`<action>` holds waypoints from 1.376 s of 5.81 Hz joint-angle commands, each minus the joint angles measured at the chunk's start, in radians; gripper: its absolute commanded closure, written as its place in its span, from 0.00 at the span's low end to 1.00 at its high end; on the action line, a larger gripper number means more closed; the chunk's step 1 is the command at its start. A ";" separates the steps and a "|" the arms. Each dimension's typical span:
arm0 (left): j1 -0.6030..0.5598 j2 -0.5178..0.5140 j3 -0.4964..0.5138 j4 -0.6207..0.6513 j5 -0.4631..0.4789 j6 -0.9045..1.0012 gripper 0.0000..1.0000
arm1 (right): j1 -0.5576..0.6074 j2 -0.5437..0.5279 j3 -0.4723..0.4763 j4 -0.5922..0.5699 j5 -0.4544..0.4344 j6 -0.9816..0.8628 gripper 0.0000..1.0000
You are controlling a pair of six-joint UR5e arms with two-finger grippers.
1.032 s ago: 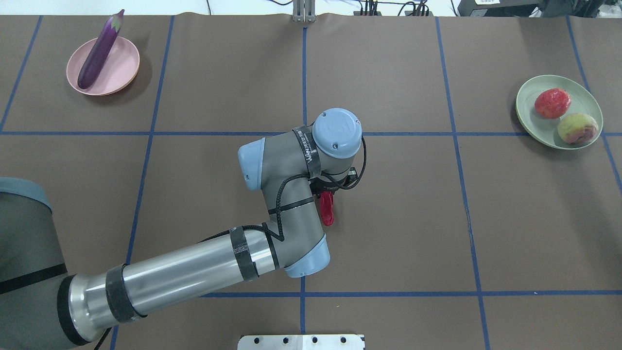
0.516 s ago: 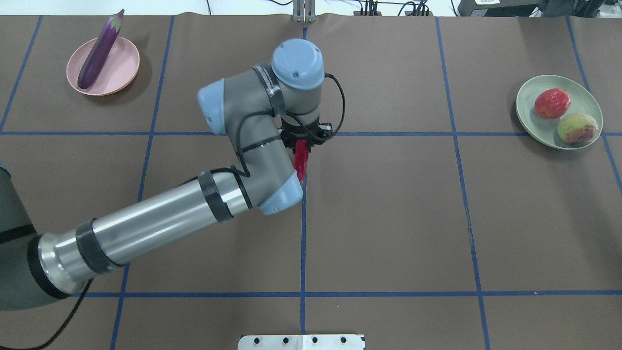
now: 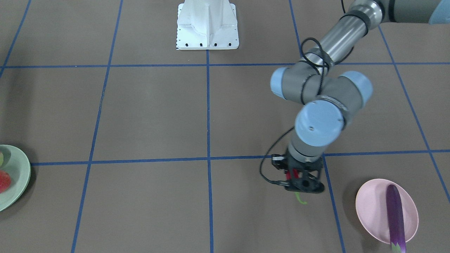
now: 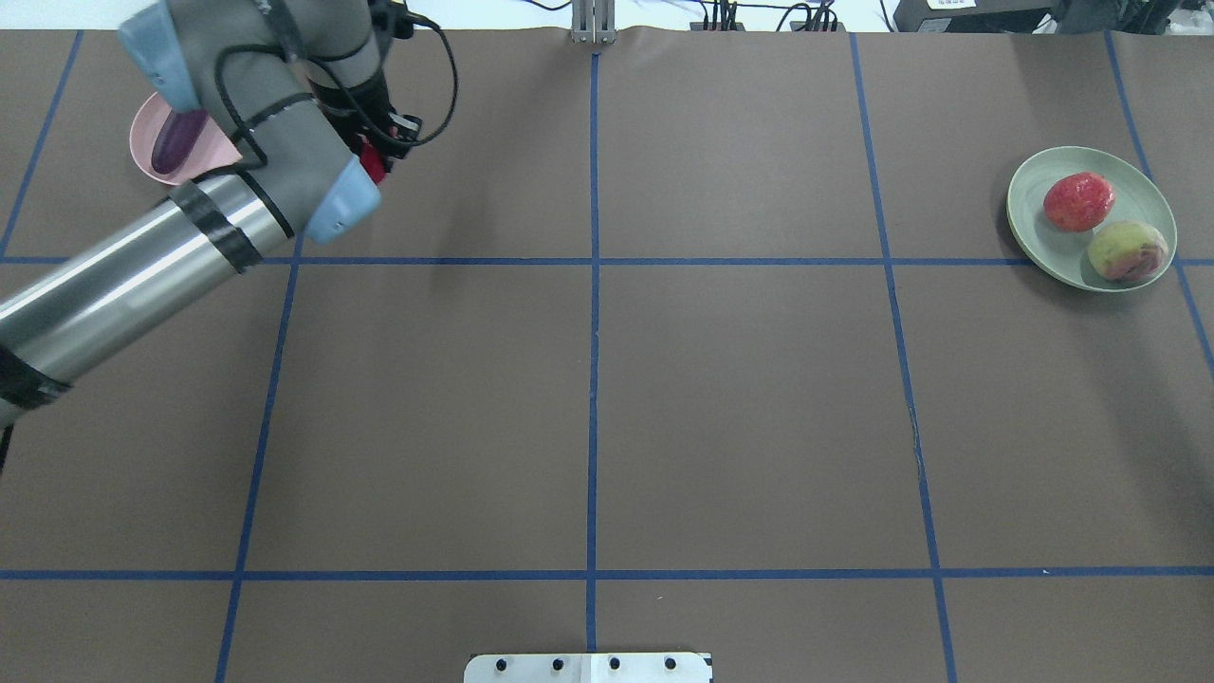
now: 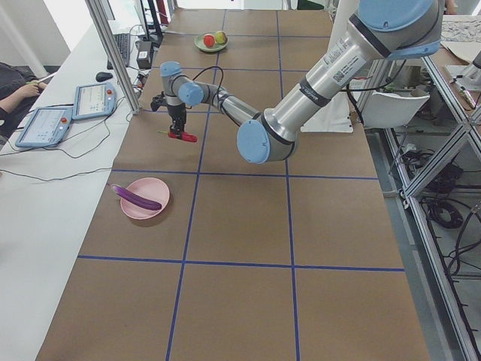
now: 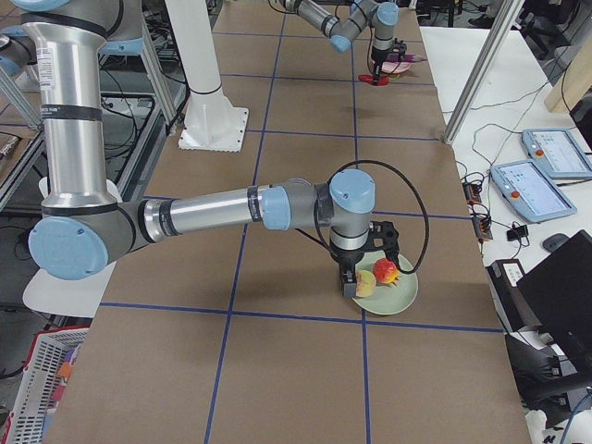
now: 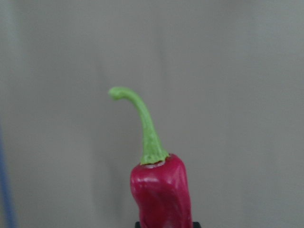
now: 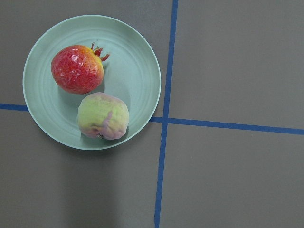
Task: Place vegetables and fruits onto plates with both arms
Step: 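Carry the chili with the left gripper onto the pink plate and release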
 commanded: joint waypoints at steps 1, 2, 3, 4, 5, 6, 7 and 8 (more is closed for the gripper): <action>-0.127 0.017 0.226 -0.176 0.081 0.197 1.00 | -0.001 -0.003 0.001 0.000 0.000 -0.002 0.00; -0.124 0.016 0.335 -0.294 0.159 0.195 1.00 | -0.002 -0.001 0.001 0.000 0.000 -0.002 0.00; -0.124 0.019 0.336 -0.303 0.166 0.191 0.14 | -0.002 0.000 0.001 0.000 0.000 -0.001 0.00; -0.120 0.069 0.289 -0.332 0.165 0.180 0.00 | -0.002 0.000 0.001 0.000 0.000 0.001 0.00; -0.124 0.080 0.248 -0.331 0.157 0.174 0.00 | -0.002 0.000 0.001 0.000 0.002 0.001 0.00; -0.155 0.148 0.158 -0.308 0.111 0.189 0.00 | -0.005 0.002 0.001 0.000 0.000 0.001 0.00; -0.252 0.170 0.125 -0.252 -0.103 0.273 0.00 | -0.005 0.002 0.001 0.000 0.000 0.001 0.00; -0.359 0.253 0.028 -0.125 -0.219 0.375 0.00 | -0.005 0.002 0.001 0.000 0.000 0.001 0.00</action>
